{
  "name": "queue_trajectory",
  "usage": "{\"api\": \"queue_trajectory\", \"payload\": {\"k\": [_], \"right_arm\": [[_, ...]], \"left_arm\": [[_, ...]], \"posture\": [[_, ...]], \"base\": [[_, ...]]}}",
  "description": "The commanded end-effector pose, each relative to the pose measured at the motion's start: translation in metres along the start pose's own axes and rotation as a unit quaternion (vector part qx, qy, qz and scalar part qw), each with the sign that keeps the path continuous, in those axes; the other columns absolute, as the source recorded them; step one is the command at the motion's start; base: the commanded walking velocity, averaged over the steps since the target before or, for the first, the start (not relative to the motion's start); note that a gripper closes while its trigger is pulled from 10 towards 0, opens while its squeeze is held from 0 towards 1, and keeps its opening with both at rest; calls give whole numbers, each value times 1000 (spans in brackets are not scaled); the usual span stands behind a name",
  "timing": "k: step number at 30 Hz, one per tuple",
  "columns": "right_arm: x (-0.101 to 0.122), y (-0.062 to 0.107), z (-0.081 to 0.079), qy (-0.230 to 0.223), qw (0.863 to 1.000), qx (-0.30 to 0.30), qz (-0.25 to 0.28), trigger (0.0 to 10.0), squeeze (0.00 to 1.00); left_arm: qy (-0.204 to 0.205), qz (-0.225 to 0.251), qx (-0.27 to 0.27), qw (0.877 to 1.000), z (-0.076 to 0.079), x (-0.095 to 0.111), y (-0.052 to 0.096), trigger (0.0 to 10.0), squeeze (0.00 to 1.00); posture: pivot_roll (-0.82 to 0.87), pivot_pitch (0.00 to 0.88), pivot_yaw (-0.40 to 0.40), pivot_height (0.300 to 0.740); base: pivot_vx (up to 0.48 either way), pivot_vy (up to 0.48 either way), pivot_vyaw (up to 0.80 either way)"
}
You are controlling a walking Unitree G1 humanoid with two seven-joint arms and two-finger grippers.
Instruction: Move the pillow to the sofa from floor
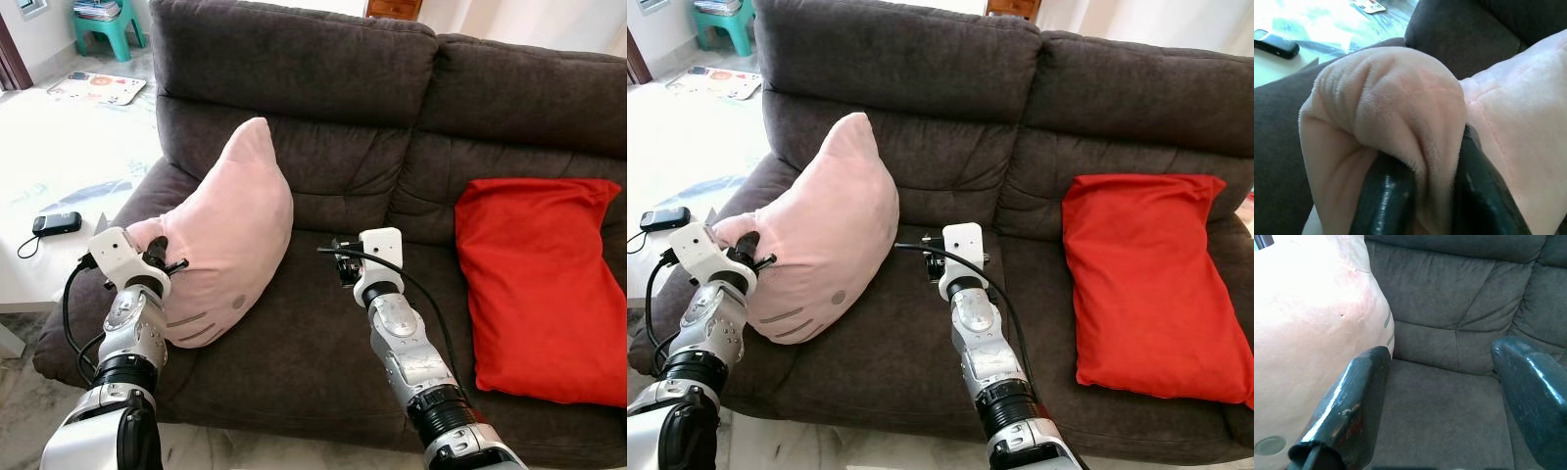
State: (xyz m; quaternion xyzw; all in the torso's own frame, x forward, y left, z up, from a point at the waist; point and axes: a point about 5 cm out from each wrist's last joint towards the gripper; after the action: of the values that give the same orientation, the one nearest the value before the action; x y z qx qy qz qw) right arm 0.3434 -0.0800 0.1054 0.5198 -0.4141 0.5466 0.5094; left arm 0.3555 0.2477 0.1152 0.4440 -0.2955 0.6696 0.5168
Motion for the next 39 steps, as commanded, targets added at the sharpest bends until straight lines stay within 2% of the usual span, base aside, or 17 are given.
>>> {"api": "queue_trajectory", "payload": {"k": [1,18,22,28,36,37,38,39], "right_arm": [[0,1,3,1,1000,-4,-1,10000,0],[-2,2,2,1,1000,-2,-3,10000,0],[-2,1,2,1,1000,-3,-2,10000,0],[-2,1,3,2,1000,-5,-3,10000,0],[-2,1,2,1,1000,-3,-4,10000,0],[-2,1,2,1,1000,-3,-4,10000,0],[-2,1,2,1,1000,-3,-4,10000,0],[-1,1,2,1,1000,-3,-4,10000,0]], "left_arm": [[0,-8,25,1000,-9,-7,3,10000,1000],[-20,20,34,999,-9,2,3,10000,1000],[-34,42,33,998,-8,9,3,10000,1000],[-62,90,13,994,4,29,1,10000,1000],[-76,101,19,992,5,31,4,10000,1000],[-82,99,18,992,5,29,5,10000,243],[-82,99,18,992,5,29,5,10000,243],[-86,97,18,991,5,28,6,10000,0]], "posture": [[141,69,-110,740],[143,57,-112,740],[143,57,-112,740],[145,59,-115,740],[147,64,-115,740],[147,64,-114,740],[147,64,-114,740],[147,64,-114,740]], "base": [[0,0,0],[0,0,0],[0,0,0],[0,0,0],[0,0,0],[0,0,0],[0,0,0],[0,0,0]]}}
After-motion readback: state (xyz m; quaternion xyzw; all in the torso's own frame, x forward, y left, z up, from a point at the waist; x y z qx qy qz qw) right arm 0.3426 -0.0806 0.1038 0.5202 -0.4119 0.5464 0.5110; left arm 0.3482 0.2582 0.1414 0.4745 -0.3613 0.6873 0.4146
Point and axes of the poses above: a point about 5 cm out from each wrist's last joint towards the gripper, its own y axis pointing back from the gripper into the wrist, its own x axis along the axis of the wrist's last joint, z = x × y, and after that the axes turned 4 degrees about y, right-handed
